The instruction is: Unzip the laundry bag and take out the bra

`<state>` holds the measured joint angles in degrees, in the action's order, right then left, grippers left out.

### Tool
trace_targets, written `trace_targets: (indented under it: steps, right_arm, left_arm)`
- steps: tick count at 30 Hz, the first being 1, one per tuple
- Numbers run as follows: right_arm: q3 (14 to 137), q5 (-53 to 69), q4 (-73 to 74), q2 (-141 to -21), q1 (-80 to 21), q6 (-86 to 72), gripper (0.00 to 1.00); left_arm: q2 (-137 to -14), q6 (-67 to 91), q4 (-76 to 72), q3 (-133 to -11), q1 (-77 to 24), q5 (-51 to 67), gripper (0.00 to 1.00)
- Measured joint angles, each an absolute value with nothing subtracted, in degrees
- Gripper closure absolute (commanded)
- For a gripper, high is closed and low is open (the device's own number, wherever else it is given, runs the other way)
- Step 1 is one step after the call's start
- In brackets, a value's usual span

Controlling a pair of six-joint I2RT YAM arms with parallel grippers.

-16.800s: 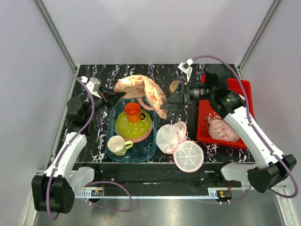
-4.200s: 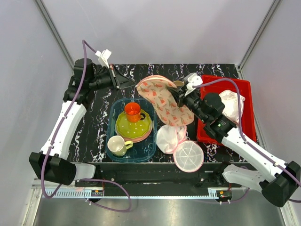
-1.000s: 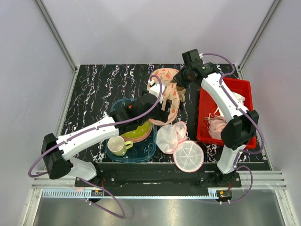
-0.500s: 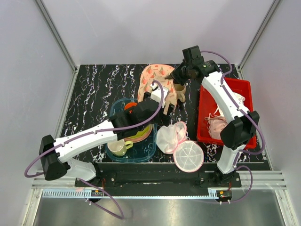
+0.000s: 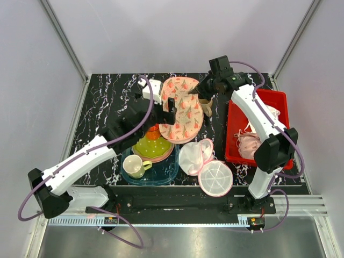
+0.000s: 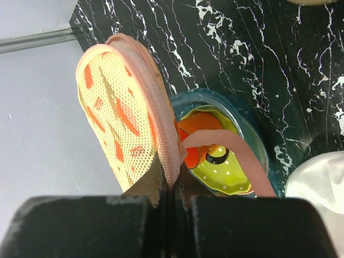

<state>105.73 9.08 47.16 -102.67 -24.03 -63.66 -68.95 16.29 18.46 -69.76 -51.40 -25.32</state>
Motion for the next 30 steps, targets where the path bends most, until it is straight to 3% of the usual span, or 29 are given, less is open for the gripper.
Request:
trace_targets:
  steps: [12, 21, 29, 30]
  right_arm:
    - [102.0, 7.7, 46.3, -102.3, -23.7, -54.2, 1.00]
    - [97.1, 17.7, 43.8, -104.2, -23.6, -45.0, 1.00]
    - [93.2, 30.1, 33.6, -104.2, -23.9, -44.0, 1.00]
    - [93.2, 30.8, 32.2, -104.3, -24.1, -44.5, 0.94]
  left_arm:
    - [-69.5, 20.0, 26.3, -72.9, -37.6, -8.4, 0.01]
    - [-71.8, 22.1, 27.4, -67.0, -32.9, -0.8, 0.01]
    - [-64.0, 23.0, 27.8, -63.0, -27.0, -0.8, 0.01]
    - [-62.9, 23.0, 27.7, -63.0, -26.4, -1.3, 0.01]
